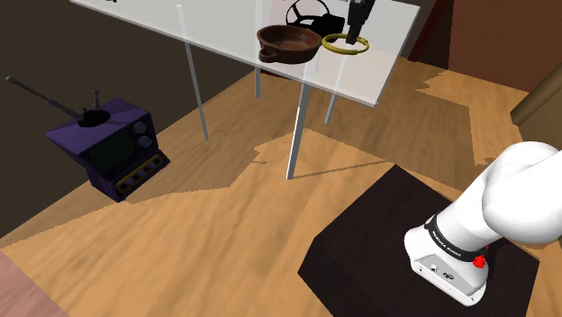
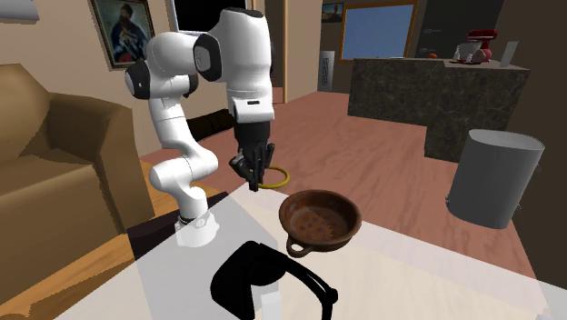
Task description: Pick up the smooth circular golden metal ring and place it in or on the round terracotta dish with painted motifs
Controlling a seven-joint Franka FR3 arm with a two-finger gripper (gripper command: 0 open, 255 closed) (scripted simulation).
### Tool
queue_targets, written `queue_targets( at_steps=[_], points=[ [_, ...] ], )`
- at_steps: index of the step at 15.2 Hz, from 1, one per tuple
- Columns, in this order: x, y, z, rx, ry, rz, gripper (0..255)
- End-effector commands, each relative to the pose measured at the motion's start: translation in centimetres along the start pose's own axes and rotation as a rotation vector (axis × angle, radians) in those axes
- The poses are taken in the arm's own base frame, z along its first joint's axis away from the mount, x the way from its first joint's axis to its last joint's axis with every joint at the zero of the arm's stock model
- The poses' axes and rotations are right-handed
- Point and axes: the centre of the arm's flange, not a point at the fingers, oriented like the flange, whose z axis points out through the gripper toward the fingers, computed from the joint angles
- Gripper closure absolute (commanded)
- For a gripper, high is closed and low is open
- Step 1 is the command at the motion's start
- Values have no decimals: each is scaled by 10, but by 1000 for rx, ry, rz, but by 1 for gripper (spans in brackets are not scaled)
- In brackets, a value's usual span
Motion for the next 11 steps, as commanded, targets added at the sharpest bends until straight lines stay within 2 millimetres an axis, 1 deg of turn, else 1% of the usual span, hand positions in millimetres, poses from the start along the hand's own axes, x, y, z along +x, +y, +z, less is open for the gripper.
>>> queue_targets(
  at_steps=[1,8,11],
  points=[
    [0,-1,-11,0,0,0,255],
    [1,0,-46,0,0,0,255],
    [40,7,-46,0,0,0,255]
  ],
)
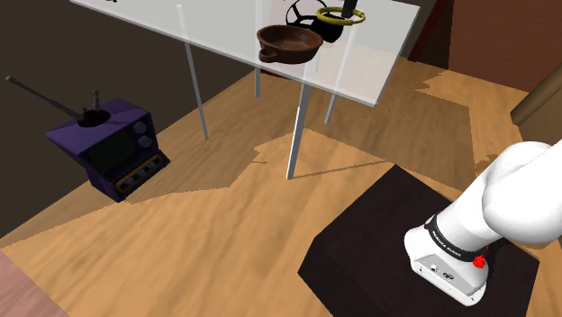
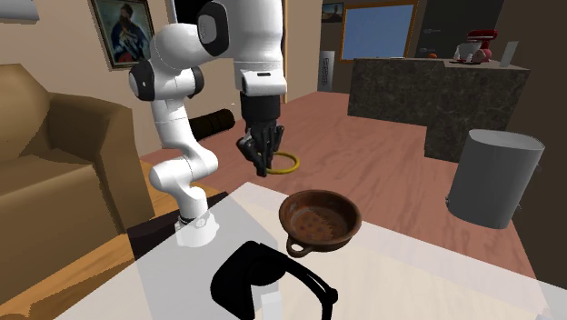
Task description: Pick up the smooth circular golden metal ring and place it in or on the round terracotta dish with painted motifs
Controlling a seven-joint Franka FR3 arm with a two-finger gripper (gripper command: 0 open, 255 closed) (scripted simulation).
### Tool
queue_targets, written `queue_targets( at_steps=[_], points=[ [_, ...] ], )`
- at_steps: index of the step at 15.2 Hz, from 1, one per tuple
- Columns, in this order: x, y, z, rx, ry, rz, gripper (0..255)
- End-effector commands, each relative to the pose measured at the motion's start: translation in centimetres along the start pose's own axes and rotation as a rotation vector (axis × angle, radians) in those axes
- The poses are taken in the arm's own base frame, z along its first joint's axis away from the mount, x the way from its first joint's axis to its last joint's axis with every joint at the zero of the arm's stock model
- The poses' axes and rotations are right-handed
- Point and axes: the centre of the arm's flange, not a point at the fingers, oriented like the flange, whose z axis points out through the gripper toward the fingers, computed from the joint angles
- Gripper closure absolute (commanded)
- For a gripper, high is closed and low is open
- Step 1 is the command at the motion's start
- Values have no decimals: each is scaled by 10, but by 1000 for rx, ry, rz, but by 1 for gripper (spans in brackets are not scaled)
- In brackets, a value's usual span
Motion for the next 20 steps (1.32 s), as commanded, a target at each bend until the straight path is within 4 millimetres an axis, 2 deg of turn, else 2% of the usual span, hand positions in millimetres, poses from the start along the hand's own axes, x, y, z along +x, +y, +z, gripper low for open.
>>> queue_targets(
  at_steps=[1,9,20],
  points=[
    [24,6,1,0,0,0,255],
    [124,25,1,0,0,0,255],
    [123,24,59,0,0,0,255]
  ],
)
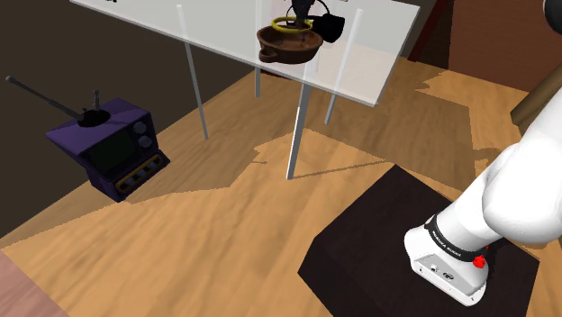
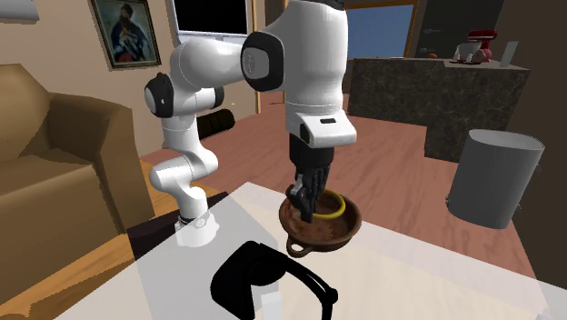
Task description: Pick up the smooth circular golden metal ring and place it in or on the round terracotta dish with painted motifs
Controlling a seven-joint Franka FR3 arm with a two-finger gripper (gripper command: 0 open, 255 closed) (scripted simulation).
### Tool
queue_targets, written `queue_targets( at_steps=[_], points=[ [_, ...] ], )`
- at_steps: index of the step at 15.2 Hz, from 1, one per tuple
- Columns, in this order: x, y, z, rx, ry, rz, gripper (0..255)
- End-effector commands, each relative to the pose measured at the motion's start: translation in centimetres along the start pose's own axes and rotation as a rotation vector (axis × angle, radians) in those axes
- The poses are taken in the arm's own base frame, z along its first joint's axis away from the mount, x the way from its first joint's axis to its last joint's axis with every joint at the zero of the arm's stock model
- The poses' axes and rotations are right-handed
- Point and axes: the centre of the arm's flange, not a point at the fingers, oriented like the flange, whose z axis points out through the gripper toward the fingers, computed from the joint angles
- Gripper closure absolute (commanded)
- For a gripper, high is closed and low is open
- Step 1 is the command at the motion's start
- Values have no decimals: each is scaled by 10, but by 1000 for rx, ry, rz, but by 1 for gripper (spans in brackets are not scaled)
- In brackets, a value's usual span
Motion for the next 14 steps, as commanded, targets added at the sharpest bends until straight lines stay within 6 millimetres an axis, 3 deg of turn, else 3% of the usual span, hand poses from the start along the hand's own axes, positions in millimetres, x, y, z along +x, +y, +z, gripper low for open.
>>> queue_targets(
  at_steps=[1,3,10,11,14],
  points=[
    [0,-1,11,0,0,0,255],
    [0,-2,22,0,0,0,255],
    [0,-2,22,0,0,0,255],
    [0,-2,22,0,0,0,0],
    [0,-2,22,0,0,0,0]
  ],
)
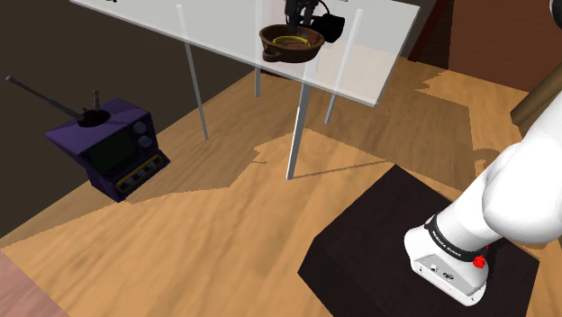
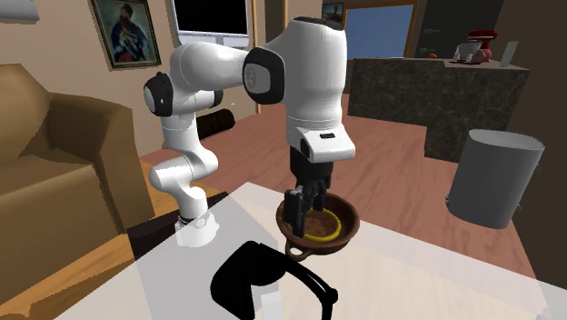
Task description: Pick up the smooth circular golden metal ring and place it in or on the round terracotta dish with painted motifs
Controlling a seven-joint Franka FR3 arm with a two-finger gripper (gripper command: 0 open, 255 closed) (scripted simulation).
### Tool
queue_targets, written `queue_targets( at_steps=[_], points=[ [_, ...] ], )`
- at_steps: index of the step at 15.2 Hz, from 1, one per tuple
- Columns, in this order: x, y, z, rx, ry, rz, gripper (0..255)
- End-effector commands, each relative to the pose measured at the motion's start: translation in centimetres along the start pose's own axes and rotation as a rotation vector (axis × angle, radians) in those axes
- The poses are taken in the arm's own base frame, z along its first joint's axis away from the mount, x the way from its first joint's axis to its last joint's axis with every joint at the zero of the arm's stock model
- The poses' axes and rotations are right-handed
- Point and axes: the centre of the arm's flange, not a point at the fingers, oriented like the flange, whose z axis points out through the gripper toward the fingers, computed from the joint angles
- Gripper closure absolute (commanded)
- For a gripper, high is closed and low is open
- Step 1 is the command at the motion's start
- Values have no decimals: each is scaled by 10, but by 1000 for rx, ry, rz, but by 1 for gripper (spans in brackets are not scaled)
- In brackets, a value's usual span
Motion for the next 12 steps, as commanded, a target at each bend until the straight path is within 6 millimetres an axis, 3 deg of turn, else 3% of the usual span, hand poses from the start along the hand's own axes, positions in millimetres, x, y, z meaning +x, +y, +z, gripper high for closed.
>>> queue_targets(
  at_steps=[1,2,6,12],
  points=[
    [0,0,0,0,0,0,0],
    [0,0,0,0,0,0,0],
    [0,0,-50,0,0,0,0],
    [0,0,-50,0,0,0,0]
  ],
)
